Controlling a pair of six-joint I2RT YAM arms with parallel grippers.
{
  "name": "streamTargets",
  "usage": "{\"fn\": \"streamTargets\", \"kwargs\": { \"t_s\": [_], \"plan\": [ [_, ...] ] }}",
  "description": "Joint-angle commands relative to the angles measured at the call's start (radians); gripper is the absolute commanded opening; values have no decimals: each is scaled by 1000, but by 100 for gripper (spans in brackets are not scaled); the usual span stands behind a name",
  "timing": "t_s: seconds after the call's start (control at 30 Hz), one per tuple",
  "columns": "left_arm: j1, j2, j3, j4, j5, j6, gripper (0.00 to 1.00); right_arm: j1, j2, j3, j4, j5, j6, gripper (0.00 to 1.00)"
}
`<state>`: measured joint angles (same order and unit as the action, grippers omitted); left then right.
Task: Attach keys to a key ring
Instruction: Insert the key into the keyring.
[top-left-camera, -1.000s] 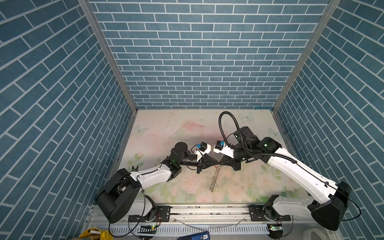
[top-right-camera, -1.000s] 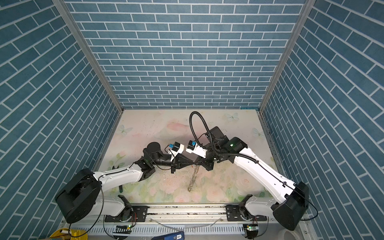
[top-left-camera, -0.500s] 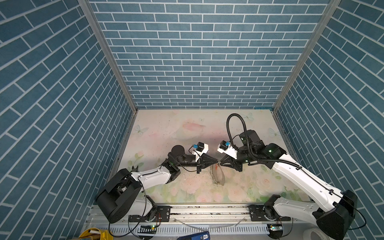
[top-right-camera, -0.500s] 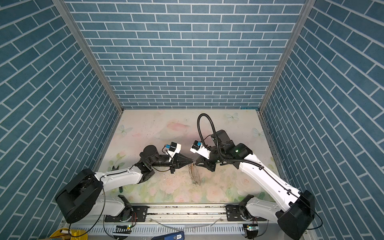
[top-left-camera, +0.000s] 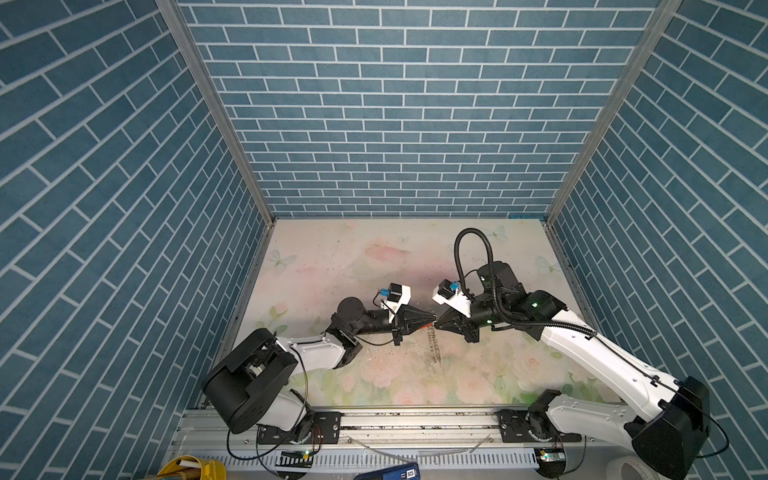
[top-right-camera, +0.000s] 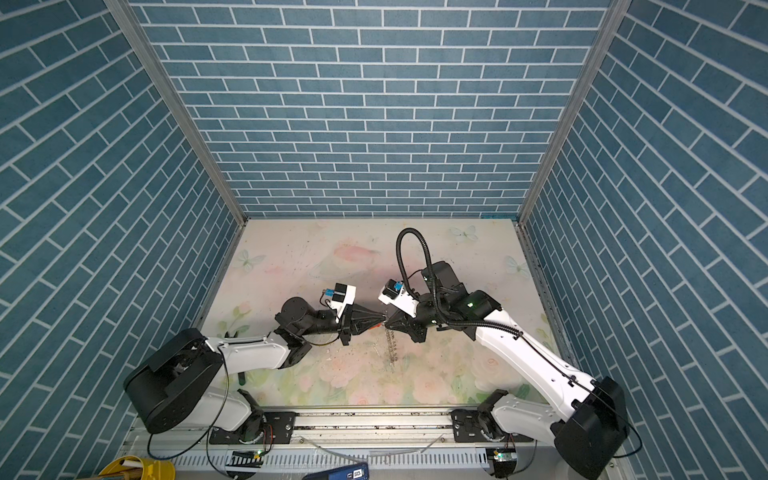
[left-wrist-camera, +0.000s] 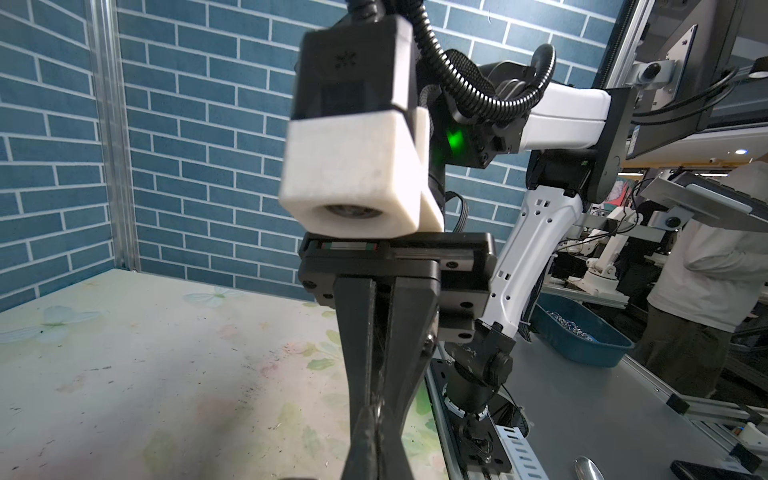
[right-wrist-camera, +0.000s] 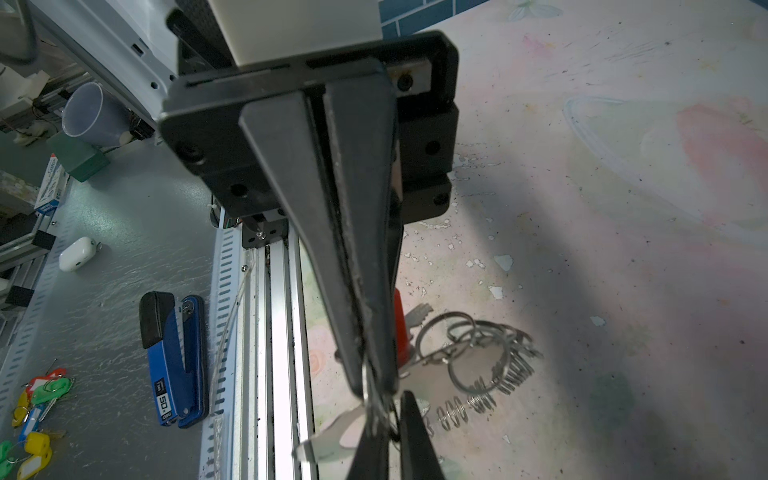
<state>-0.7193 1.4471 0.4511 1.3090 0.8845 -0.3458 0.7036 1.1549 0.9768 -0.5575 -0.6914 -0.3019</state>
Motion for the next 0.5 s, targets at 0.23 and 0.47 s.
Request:
{"fn": "streamTargets", "kwargs": {
  "t_s": [0.23,0.47],
  "plan": [
    [-5,-14,-12,96,-41,0,0,-22,-117,-67,84,77,23,16],
    [-5,-15,-9,96,-20,0,0,-24,-194,-142,242,0,55,16]
  ]
}}
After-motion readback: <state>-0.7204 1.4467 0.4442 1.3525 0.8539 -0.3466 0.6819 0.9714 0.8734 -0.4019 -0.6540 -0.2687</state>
